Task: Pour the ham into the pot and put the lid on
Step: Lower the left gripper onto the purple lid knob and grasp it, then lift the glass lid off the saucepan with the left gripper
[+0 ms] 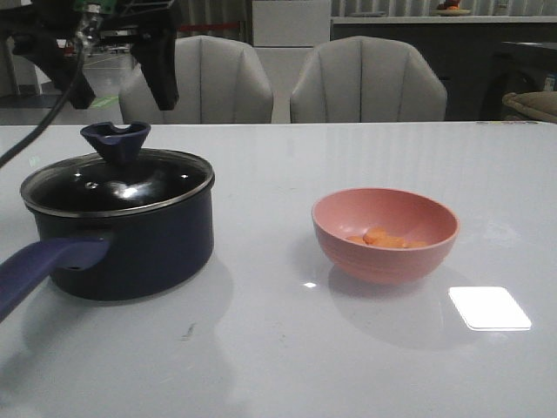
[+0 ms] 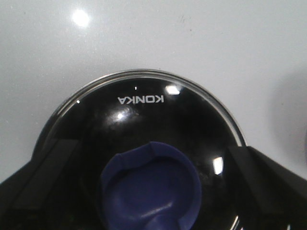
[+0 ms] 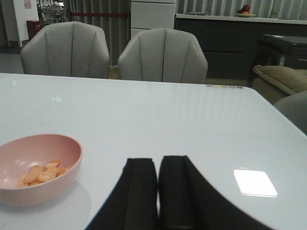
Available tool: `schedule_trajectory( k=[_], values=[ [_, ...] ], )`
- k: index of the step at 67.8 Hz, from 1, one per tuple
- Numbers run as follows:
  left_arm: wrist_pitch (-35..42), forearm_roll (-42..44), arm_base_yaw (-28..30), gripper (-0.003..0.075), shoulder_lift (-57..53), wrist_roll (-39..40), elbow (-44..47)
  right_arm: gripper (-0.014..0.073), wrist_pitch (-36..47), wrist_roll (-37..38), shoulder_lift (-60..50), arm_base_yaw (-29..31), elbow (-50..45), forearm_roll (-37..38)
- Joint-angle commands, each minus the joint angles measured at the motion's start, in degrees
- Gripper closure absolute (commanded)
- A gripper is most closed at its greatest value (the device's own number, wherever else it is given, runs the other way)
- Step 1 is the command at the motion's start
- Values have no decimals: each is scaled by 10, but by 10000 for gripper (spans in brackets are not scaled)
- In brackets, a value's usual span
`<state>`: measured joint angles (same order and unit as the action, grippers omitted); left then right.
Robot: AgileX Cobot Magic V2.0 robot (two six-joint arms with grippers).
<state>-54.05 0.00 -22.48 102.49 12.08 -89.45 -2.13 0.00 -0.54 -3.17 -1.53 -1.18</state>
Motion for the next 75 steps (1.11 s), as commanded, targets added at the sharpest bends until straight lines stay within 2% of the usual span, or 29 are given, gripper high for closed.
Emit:
schedule_trajectory(
  k=[1, 6, 27, 33, 43, 50, 56, 75],
  values=[
    [-33, 7, -4, 83, 0, 11, -44, 407, 49, 0, -11, 4, 3, 8],
    [-56, 9, -4, 83, 16, 11, -54, 407, 49, 0, -11, 4, 3, 8],
    [-70, 8, -4, 87, 28, 11, -55, 407, 49, 0, -11, 4, 3, 8],
    [-77, 7, -4, 153, 28, 11, -55, 407, 49, 0, -11, 4, 3, 8],
    [-81, 7, -4, 368, 28, 11, -55, 407, 49, 0, -12, 4, 3, 8],
    [-82, 7, -4, 460, 28, 11, -56, 407, 49, 0, -12, 4, 3, 8],
    [-86, 7, -4, 482, 28, 11, -67, 407, 49, 0, -12, 4, 3, 8],
    [-88, 8, -1, 482, -9, 4, -92, 407, 49, 0, -12, 4, 3, 8]
  ],
)
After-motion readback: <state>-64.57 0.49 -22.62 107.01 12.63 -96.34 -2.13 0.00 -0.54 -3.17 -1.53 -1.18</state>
